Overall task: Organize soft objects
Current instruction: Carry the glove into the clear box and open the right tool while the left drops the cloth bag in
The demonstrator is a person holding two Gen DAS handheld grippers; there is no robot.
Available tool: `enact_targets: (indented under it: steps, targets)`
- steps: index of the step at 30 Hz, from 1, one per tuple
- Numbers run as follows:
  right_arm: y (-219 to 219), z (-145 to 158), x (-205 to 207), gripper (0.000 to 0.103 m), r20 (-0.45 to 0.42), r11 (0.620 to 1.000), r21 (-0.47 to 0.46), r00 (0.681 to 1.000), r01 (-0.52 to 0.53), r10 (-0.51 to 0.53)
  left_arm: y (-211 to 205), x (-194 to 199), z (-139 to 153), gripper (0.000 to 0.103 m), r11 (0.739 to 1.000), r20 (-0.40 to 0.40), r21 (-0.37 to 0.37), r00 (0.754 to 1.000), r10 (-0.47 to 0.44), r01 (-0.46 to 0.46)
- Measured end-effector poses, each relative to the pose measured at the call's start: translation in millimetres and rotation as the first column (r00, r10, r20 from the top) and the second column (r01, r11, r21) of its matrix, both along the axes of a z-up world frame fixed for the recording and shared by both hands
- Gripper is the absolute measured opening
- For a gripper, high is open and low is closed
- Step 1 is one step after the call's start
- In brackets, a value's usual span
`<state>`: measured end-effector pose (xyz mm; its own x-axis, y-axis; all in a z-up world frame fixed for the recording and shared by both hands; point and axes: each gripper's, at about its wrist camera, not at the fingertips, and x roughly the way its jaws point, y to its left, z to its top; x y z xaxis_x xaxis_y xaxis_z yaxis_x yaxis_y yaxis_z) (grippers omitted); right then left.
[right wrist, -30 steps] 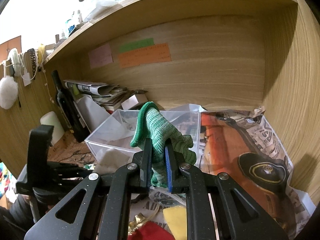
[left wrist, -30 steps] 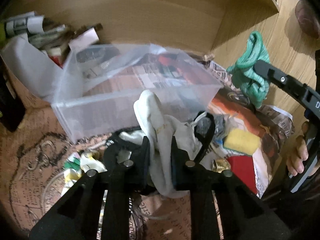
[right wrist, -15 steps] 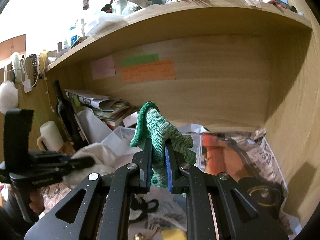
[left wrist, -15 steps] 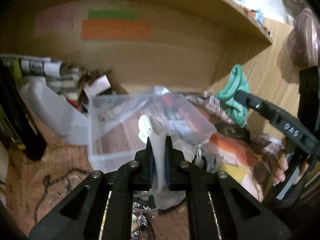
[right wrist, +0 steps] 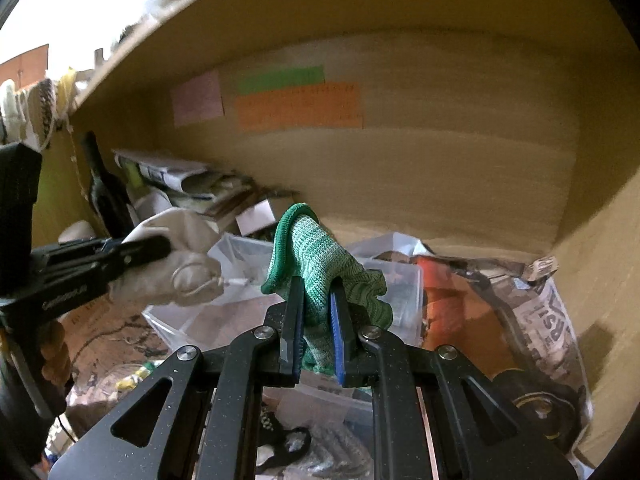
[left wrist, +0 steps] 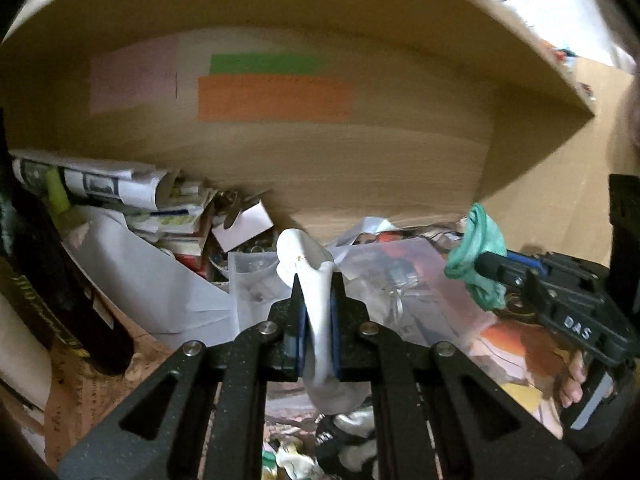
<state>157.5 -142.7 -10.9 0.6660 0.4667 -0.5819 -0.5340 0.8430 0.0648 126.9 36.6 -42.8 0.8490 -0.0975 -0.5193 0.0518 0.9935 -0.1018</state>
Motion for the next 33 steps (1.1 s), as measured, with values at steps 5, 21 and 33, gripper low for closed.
enact_targets:
  steps: [5, 21, 33]
  targets:
    - [11, -15, 17, 0.011, -0.058, 0.999, -0.046, 0.998, -0.017, 0.015, 8, 29, -22, 0.008, 1.0, -0.072, 0.005, 0.997, 0.022, -0.022]
    - [28, -64, 46, 0.011, -0.259, 0.984, -0.154, 0.965, -0.086, 0.044, -2, 69, -67, 0.02, 0.999, -0.226, 0.047, 0.974, 0.0, 0.011]
    - [29, -51, 34, 0.052, -0.203, 0.984, -0.165, 0.978, -0.073, 0.038, -2, 55, -53, 0.055, 0.998, -0.196, 0.064, 0.981, 0.008, 0.004]
